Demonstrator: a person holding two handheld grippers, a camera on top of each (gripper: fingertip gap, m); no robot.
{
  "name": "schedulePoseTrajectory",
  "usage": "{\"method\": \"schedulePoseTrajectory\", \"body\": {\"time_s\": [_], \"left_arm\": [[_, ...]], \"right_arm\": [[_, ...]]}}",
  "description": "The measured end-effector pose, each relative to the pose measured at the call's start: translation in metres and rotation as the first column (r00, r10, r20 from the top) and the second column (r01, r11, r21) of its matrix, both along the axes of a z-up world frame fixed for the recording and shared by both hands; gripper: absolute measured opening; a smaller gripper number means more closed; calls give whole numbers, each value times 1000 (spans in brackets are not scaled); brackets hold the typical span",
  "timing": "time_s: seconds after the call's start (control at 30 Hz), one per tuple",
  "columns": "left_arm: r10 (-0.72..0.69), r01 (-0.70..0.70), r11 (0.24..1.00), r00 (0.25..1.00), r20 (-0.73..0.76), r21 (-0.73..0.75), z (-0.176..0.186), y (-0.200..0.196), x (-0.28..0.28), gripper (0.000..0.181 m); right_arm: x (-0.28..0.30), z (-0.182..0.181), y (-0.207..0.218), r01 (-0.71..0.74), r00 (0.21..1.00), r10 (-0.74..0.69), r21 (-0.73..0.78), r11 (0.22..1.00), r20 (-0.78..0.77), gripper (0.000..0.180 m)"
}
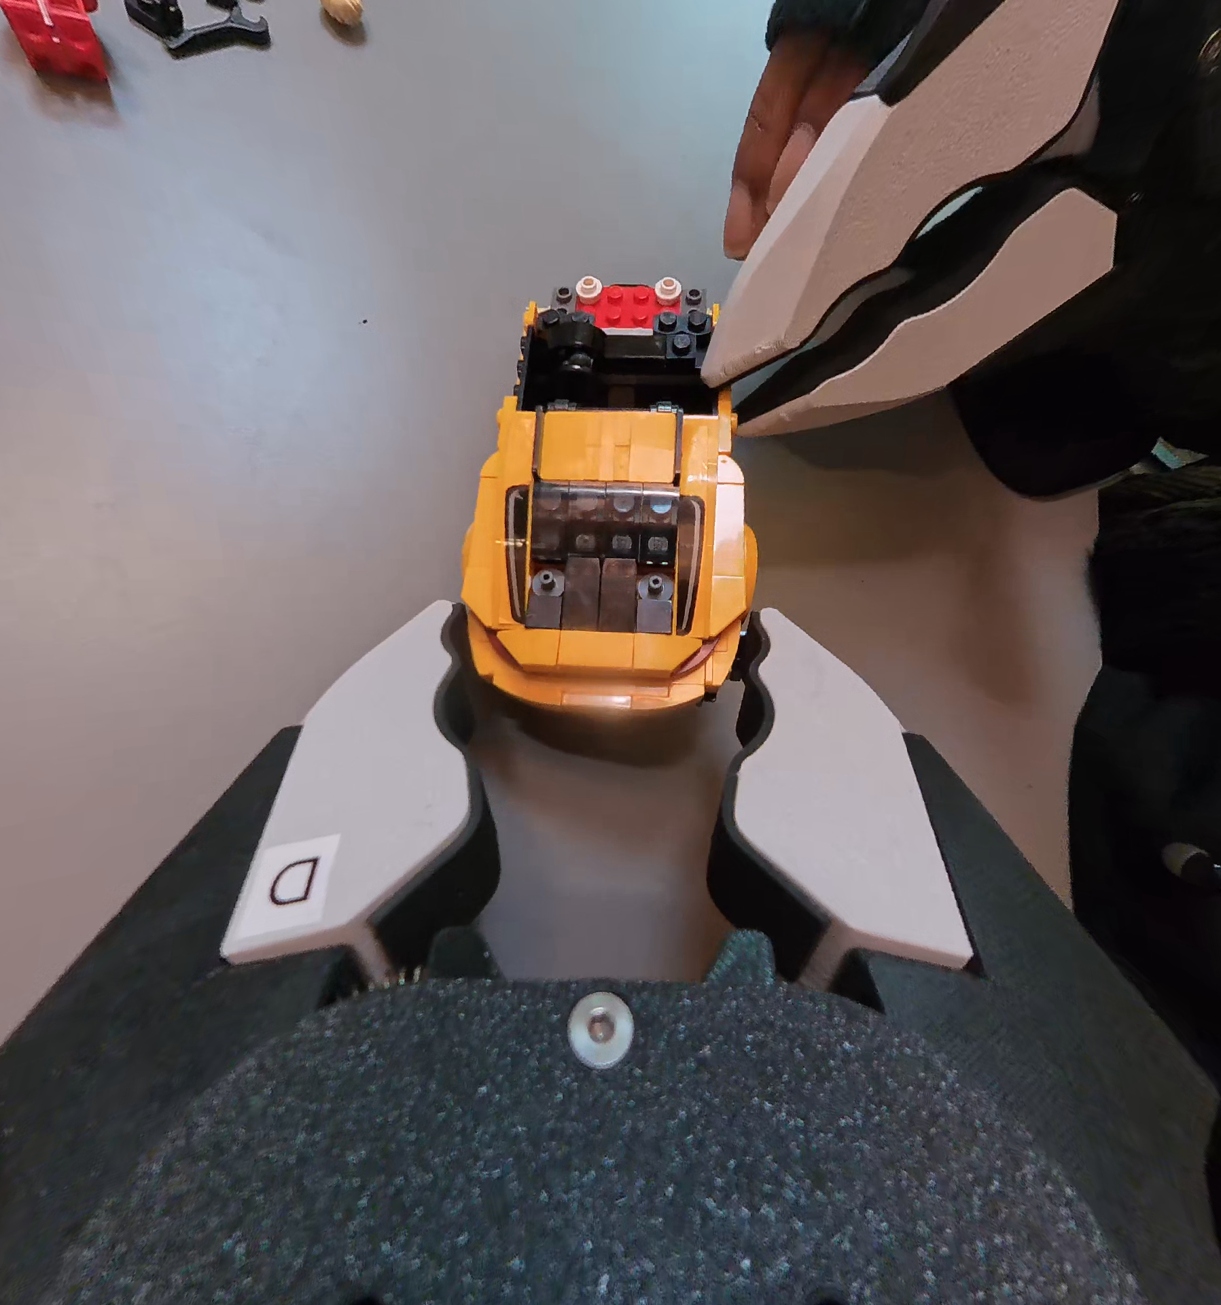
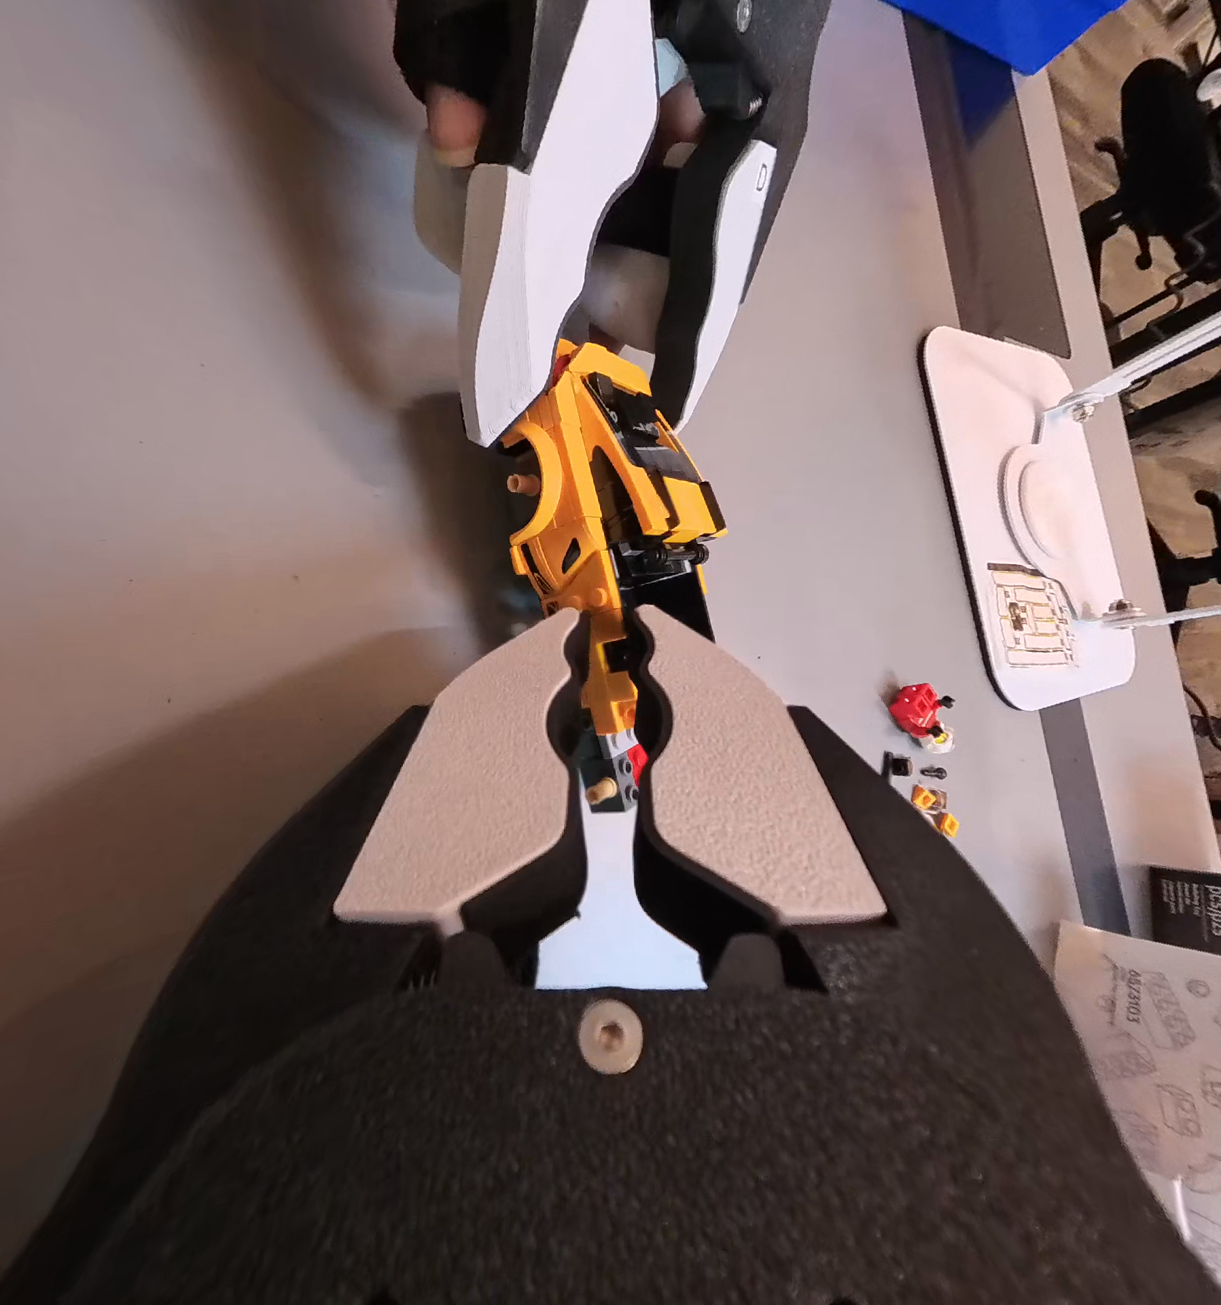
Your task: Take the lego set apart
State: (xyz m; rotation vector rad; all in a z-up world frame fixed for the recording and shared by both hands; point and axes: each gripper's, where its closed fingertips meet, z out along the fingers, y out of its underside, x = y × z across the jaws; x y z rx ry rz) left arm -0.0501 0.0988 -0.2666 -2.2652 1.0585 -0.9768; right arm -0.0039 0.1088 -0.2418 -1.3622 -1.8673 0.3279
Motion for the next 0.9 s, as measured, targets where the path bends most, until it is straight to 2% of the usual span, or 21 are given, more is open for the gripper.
{"method": "schedulePoseTrajectory", "body": {"time_s": [0.13, 0.23, 0.3, 0.4, 0.43, 0.47, 0.67, 0.9], "left_arm": [[12, -12, 1000, 1000, 0, -20, 0, 0, 0, 74], [27, -27, 999, 1000, 15, -41, 1, 2, -4, 74], [19, -20, 1000, 1000, -12, -10, 0, 1, -5, 74], [21, -21, 1000, 1000, 6, -23, 1, 1, -6, 74], [17, -17, 1000, 1000, 1, -20, 1, 1, -6, 74], [14, -15, 1000, 1000, -8, -16, 0, 1, -6, 74], [19, -20, 1000, 999, -47, -21, 0, -1, -6, 74], [13, -12, 1000, 994, -109, 5, -3, -3, -6, 74]], "right_arm": [[-1, 5, -3, -24, 1000, 24, 67, 997, -8, 0], [4, -24, -7, -60, 992, 42, 147, 987, 123, 0], [0, -20, -12, -50, 998, 43, 142, 989, 49, 0], [-4, 11, -3, 12, 998, -4, 131, 991, -59, 0], [-3, 13, 1, 16, 999, -10, 136, 991, -47, 11], [-3, 10, 3, 16, 1000, -13, 142, 990, -20, 14], [-5, -1, 2, -40, 996, 23, 198, 979, 89, 11], [-4, -6, 0, -126, 966, 75, 194, 973, 249, 10]]}}
